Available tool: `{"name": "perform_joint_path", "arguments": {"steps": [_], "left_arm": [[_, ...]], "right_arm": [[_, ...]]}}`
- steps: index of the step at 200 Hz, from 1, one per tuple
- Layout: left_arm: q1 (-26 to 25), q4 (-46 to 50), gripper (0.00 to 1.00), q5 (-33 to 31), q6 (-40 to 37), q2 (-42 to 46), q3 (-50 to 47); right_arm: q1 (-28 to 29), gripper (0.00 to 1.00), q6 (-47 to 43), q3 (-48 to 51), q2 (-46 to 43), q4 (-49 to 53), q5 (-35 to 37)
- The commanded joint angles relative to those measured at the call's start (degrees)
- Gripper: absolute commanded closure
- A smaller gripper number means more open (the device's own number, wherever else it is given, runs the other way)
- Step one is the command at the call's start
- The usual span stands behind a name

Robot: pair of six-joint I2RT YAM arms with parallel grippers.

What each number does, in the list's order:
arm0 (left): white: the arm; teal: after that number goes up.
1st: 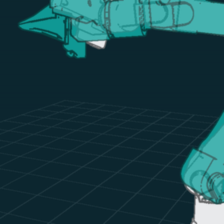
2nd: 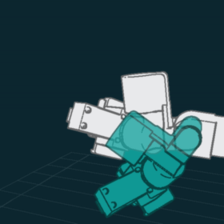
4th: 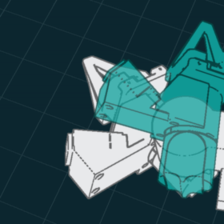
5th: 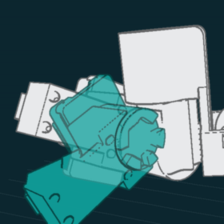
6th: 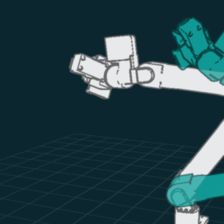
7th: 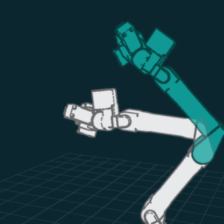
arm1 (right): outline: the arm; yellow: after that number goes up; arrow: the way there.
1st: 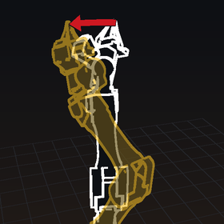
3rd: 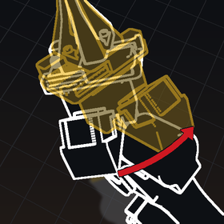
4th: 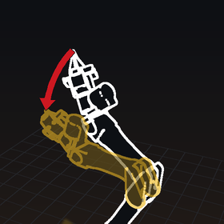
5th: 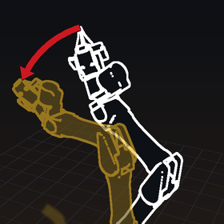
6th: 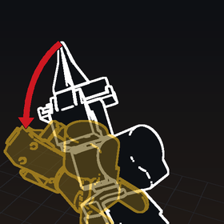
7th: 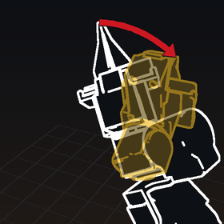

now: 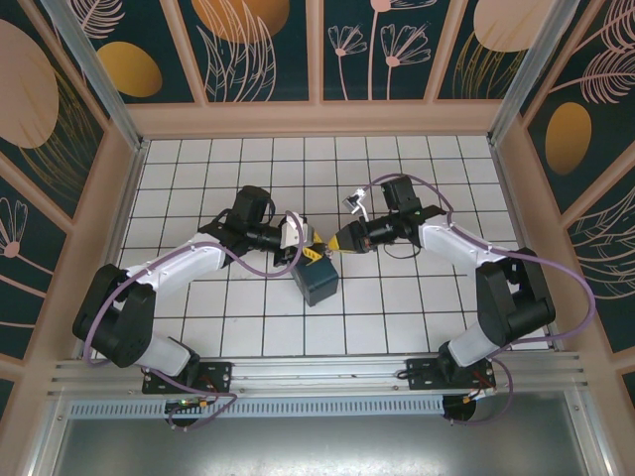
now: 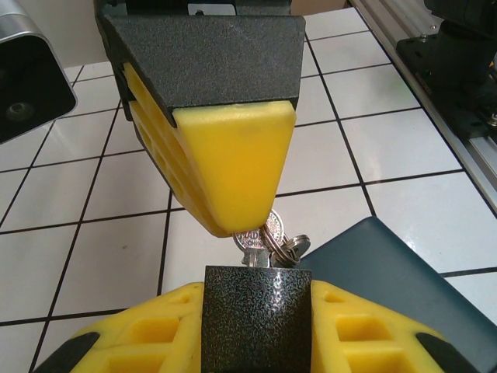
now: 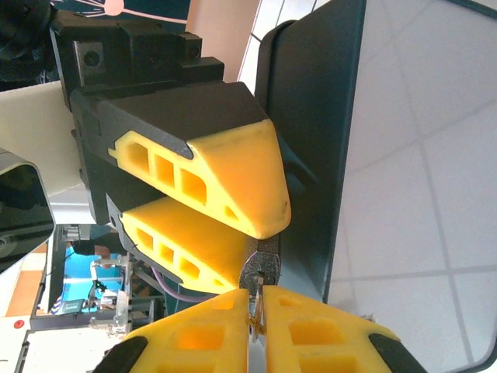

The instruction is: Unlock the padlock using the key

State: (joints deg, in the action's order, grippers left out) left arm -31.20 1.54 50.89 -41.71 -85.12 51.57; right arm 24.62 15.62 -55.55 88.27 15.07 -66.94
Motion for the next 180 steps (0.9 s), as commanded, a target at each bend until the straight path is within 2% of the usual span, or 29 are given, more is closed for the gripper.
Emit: {"name": "perform_joint_path", "arguments": {"steps": [1, 28, 53, 95, 129, 152, 180], "left_arm": [[-0.17, -2.24, 0.74, 0.44, 0.67, 0.57, 0.70], [-0.11, -2.33, 0.75, 0.97, 0.67, 0.71, 0.89], [-0.25, -2.70, 0.75, 0.84, 0.87, 1.05, 0.97], [-0.34, -8.47, 0.77, 2.85, 5.55, 0.88, 0.29], [-1.03, -8.57, 0.77, 3.81, 4.81, 0.73, 0.15], [-1.22, -10.29, 0.77, 2.55, 5.88, 1.07, -0.54], [-1.21, -12.05, 0.77, 0.81, 6.89, 0.96, -0.99]], "right_arm": [[0.08, 0.90, 0.20, 1.22, -1.35, -0.75, -0.77], [0.54, 1.00, 0.99, 0.92, -0.80, -1.74, -0.50], [1.83, 1.00, 1.50, -0.06, -0.02, -2.47, -0.38], [5.01, 1.00, 5.65, -0.70, 0.92, -7.43, -0.04], [6.13, 1.00, 9.32, 0.48, 1.16, -11.74, -0.04], [6.40, 1.00, 9.78, 0.44, 1.24, -12.50, -0.57], [9.29, 1.00, 9.97, -0.18, 2.38, -12.79, -0.74]]}}
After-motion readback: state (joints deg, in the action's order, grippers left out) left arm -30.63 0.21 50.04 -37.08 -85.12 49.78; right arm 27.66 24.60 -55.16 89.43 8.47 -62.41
